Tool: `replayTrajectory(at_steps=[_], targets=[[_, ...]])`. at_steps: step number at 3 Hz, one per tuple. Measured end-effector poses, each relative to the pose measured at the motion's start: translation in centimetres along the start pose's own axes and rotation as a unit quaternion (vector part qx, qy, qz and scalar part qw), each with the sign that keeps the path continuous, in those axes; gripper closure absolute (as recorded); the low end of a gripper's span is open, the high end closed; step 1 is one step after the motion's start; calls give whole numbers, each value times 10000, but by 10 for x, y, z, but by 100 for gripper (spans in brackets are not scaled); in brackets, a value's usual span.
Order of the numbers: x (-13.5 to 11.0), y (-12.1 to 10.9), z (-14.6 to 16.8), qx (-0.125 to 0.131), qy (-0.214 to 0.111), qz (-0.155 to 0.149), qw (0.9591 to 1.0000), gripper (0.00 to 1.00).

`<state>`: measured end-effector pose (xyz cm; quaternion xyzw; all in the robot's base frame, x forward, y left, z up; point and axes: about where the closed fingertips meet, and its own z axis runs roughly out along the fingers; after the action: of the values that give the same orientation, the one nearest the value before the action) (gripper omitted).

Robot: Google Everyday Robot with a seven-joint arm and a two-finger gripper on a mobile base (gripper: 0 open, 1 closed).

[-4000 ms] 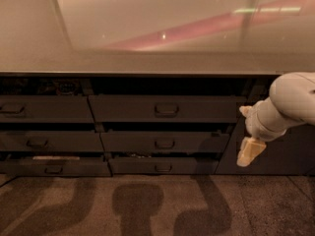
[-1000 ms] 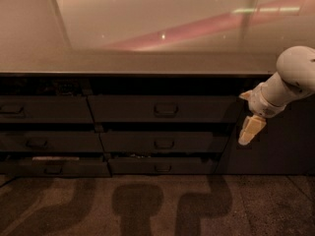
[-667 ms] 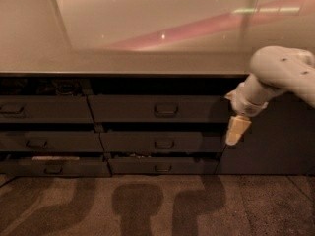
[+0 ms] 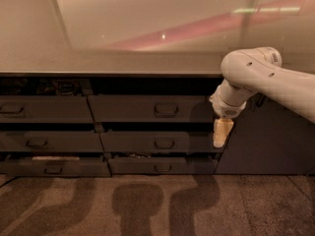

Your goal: Open top drawer

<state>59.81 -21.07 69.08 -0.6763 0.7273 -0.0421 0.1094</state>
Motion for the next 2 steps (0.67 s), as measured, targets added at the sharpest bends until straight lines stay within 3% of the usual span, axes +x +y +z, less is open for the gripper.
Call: replayTrajectory(at_steps=[1,2], targets=[[2,-1,1,-91,-392,-91,9991,0],[12,7,10,-446,-1412,-57,9890,0]])
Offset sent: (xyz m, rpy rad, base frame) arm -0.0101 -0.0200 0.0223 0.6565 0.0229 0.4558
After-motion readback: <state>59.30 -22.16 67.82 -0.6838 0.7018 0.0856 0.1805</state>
